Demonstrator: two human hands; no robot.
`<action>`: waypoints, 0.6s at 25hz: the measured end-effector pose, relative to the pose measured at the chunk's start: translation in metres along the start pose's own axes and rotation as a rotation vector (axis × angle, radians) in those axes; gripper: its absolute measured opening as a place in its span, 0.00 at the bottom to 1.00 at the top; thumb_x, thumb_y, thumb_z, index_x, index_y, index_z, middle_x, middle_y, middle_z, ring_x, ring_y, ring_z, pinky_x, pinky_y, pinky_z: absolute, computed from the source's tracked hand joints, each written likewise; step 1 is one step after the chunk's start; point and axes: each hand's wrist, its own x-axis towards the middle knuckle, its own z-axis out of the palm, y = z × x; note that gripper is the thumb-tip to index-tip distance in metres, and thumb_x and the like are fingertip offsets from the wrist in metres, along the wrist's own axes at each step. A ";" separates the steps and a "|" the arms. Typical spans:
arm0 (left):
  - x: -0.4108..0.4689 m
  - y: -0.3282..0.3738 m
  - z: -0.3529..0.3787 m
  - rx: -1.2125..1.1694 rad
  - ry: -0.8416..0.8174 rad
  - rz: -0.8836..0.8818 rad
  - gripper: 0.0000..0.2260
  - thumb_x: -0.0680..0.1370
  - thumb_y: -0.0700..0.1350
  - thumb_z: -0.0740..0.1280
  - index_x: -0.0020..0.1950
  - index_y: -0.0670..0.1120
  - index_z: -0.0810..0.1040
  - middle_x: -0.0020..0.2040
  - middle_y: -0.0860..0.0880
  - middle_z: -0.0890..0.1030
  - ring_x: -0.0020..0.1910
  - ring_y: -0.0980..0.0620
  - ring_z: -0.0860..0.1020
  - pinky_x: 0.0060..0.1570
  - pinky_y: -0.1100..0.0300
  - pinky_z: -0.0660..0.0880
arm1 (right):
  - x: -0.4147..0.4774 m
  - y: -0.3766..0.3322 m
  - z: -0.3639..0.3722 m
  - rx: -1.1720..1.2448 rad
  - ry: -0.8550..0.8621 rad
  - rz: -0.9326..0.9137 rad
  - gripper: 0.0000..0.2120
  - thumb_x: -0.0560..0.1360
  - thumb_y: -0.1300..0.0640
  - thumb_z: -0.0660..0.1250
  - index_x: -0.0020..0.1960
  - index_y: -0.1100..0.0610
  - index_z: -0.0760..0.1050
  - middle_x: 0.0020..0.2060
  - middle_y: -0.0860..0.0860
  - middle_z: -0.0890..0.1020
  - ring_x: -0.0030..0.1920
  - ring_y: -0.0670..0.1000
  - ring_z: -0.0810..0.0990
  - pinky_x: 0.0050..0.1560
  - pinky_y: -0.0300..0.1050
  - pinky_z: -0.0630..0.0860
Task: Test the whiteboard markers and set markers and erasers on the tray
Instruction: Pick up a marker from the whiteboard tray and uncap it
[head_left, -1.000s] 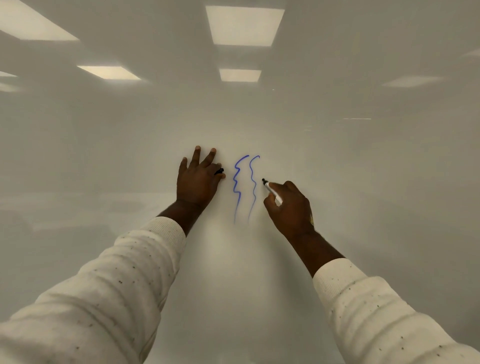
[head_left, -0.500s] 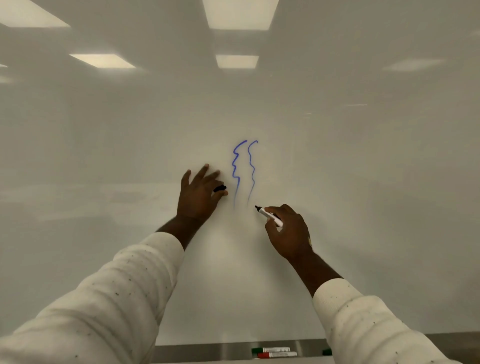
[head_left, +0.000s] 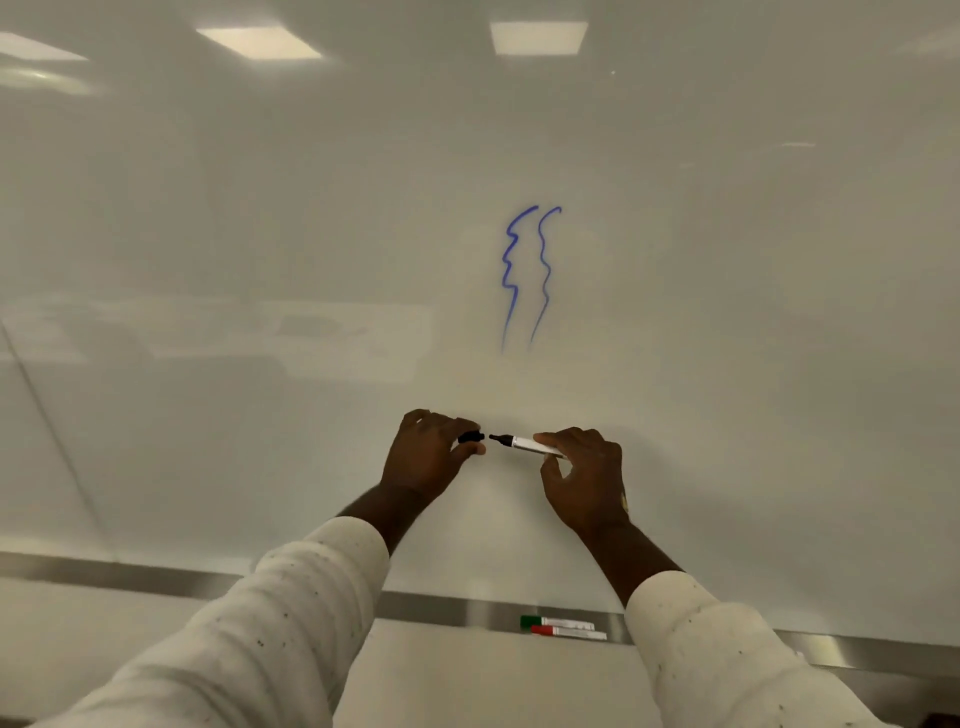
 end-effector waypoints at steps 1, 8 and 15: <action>-0.008 -0.001 0.003 -0.002 -0.021 -0.018 0.14 0.74 0.60 0.66 0.51 0.53 0.83 0.44 0.54 0.84 0.45 0.52 0.80 0.60 0.58 0.63 | -0.006 0.000 0.003 0.005 -0.024 -0.006 0.16 0.68 0.58 0.67 0.55 0.47 0.82 0.44 0.41 0.81 0.47 0.46 0.77 0.50 0.41 0.61; -0.071 0.000 0.000 0.059 -0.169 -0.080 0.10 0.76 0.55 0.70 0.53 0.53 0.83 0.50 0.56 0.84 0.52 0.55 0.80 0.69 0.57 0.59 | -0.045 -0.009 0.025 0.072 -0.193 -0.050 0.17 0.69 0.60 0.69 0.55 0.47 0.81 0.45 0.41 0.81 0.49 0.47 0.77 0.51 0.42 0.62; -0.129 -0.017 -0.015 0.120 -0.276 -0.162 0.11 0.77 0.56 0.68 0.55 0.52 0.82 0.52 0.54 0.84 0.54 0.54 0.79 0.71 0.56 0.56 | -0.087 -0.037 0.057 0.149 -0.328 -0.094 0.14 0.70 0.57 0.72 0.54 0.46 0.82 0.44 0.41 0.82 0.49 0.46 0.76 0.52 0.42 0.60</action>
